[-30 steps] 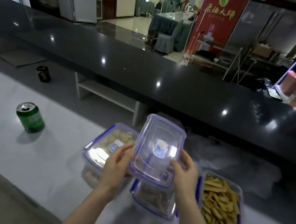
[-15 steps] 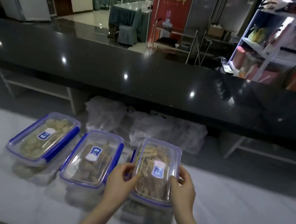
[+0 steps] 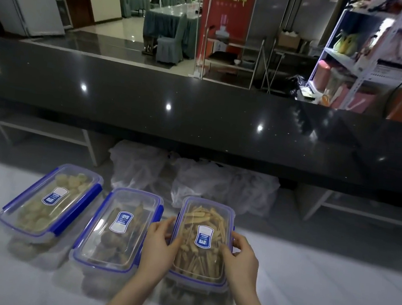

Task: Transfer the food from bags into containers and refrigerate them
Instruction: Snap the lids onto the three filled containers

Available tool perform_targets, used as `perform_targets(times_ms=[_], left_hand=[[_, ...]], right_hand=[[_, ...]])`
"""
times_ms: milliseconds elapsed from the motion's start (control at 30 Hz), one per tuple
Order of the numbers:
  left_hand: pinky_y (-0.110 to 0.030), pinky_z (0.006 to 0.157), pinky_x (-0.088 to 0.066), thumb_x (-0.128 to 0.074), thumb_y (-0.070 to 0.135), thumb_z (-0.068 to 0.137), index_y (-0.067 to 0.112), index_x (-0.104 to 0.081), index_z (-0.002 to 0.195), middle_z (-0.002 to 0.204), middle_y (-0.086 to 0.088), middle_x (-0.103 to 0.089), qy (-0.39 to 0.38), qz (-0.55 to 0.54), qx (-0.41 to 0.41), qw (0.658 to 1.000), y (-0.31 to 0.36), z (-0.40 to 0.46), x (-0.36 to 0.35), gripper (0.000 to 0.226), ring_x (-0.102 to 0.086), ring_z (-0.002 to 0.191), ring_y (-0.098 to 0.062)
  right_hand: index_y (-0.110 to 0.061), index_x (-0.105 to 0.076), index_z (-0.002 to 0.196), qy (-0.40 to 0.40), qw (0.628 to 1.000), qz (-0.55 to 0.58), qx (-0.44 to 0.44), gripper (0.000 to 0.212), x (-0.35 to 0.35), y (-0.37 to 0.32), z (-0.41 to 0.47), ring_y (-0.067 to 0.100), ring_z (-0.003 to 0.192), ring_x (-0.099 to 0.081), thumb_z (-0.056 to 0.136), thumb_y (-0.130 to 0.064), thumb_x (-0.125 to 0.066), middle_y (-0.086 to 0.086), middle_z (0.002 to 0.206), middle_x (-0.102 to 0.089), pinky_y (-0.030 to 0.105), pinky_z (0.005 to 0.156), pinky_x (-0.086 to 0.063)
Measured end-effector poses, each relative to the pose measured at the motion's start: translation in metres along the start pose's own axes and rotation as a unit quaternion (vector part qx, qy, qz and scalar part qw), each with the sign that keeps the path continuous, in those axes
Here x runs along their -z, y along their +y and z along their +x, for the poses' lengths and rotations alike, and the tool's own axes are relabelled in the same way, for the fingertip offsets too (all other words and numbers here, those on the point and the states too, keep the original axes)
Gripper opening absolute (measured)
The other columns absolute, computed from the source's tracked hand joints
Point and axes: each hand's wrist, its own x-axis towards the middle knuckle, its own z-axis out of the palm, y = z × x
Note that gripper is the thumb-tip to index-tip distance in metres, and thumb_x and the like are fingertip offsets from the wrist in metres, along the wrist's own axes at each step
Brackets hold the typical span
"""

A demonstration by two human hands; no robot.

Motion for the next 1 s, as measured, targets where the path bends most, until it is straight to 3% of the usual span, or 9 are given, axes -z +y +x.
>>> perform_targets(times_ms=[100, 200, 333, 467, 600, 733, 833, 900, 1000], left_hand=[[-0.032, 0.086, -0.057, -0.066, 0.031, 0.088, 0.029, -0.063, 0.120, 0.113, 0.006, -0.065, -0.026, 0.017, -0.012, 0.999, -0.004, 0.001, -0.002, 0.032, -0.065, 0.091, -0.001], [-0.026, 0.077, -0.058, -0.074, 0.026, 0.081, 0.026, -0.064, 0.112, 0.107, 0.007, -0.065, -0.028, 0.001, 0.012, 1.000, -0.005, -0.005, -0.004, 0.032, -0.066, 0.085, -0.004], [-0.031, 0.073, -0.060, -0.076, 0.032, 0.076, 0.029, -0.055, 0.100, 0.102, 0.006, -0.062, -0.071, -0.010, 0.035, 0.997, -0.002, -0.011, -0.012, 0.032, -0.065, 0.085, -0.009], [-0.034, 0.076, -0.060, -0.071, 0.036, 0.084, 0.026, -0.057, 0.108, 0.099, 0.005, -0.066, -0.062, -0.029, 0.042, 0.997, 0.000, -0.010, -0.016, 0.029, -0.066, 0.086, -0.009], [-0.026, 0.071, -0.057, -0.073, 0.027, 0.085, 0.019, -0.059, 0.112, 0.097, 0.002, -0.067, -0.072, -0.069, 0.072, 0.992, 0.006, -0.003, -0.016, 0.032, -0.066, 0.088, -0.010], [-0.029, 0.081, -0.054, -0.074, 0.022, 0.084, 0.021, -0.056, 0.113, 0.110, 0.006, -0.060, -0.092, -0.056, 0.088, 0.990, 0.009, 0.008, -0.014, 0.034, -0.059, 0.102, -0.013], [-0.026, 0.064, -0.055, -0.071, 0.025, 0.087, 0.022, -0.048, 0.122, 0.114, 0.001, -0.061, -0.143, -0.100, 0.131, 0.976, 0.012, 0.006, -0.010, 0.042, -0.065, 0.094, -0.014], [-0.029, 0.061, -0.058, -0.072, 0.025, 0.086, 0.021, -0.048, 0.124, 0.108, -0.004, -0.067, -0.145, -0.119, 0.153, 0.970, 0.010, 0.005, -0.008, 0.045, -0.070, 0.087, -0.017], [-0.024, 0.069, -0.054, -0.076, 0.027, 0.081, 0.021, -0.052, 0.122, 0.109, 0.003, -0.061, -0.077, -0.026, 0.069, 0.994, 0.007, 0.005, -0.009, 0.048, -0.065, 0.088, -0.008]], right_hand=[[-0.022, -0.059, 0.116, -0.001, 1.000, 0.005, -0.015, 0.029, 0.003, 0.000, 0.001, 0.015, 0.087, -0.065, 0.089, -0.029, -0.066, -0.002, 0.103, -0.065, 0.025, 0.066, -0.056], [-0.023, -0.057, 0.113, 0.015, 0.999, 0.020, -0.030, 0.028, 0.010, 0.004, -0.003, 0.011, 0.080, -0.063, 0.087, -0.029, -0.068, 0.000, 0.103, -0.064, 0.018, 0.057, -0.049], [-0.025, -0.053, 0.109, 0.055, 0.997, 0.011, -0.049, 0.024, 0.014, 0.013, -0.006, 0.017, 0.081, -0.065, 0.089, -0.034, -0.064, 0.003, 0.102, -0.064, 0.025, 0.061, -0.055], [-0.020, -0.052, 0.104, 0.038, 0.998, 0.002, -0.051, 0.015, 0.021, 0.015, -0.003, 0.012, 0.078, -0.063, 0.094, -0.029, -0.058, 0.003, 0.098, -0.064, 0.022, 0.058, -0.050], [-0.016, -0.053, 0.103, 0.041, 0.998, 0.017, -0.052, 0.015, 0.022, 0.010, 0.001, 0.008, 0.076, -0.059, 0.094, -0.027, -0.059, 0.002, 0.096, -0.062, 0.019, 0.054, -0.042], [-0.018, -0.053, 0.118, 0.062, 0.996, 0.009, -0.059, 0.028, 0.017, 0.006, 0.001, 0.018, 0.087, -0.058, 0.094, -0.031, -0.059, 0.007, 0.116, -0.057, 0.023, 0.062, -0.045], [-0.021, -0.041, 0.136, 0.038, 0.994, 0.029, -0.099, 0.047, 0.020, 0.012, -0.003, 0.021, 0.092, -0.055, 0.094, -0.039, -0.055, 0.011, 0.125, -0.057, 0.029, 0.073, -0.046], [-0.018, -0.040, 0.137, 0.021, 0.991, 0.041, -0.124, 0.050, 0.022, 0.014, -0.006, 0.021, 0.089, -0.056, 0.095, -0.040, -0.054, 0.013, 0.125, -0.059, 0.026, 0.065, -0.046], [-0.015, -0.044, 0.134, 0.049, 0.992, 0.033, -0.111, 0.054, 0.025, 0.011, -0.005, 0.020, 0.087, -0.059, 0.089, -0.038, -0.063, 0.011, 0.121, -0.062, 0.029, 0.069, -0.052]])
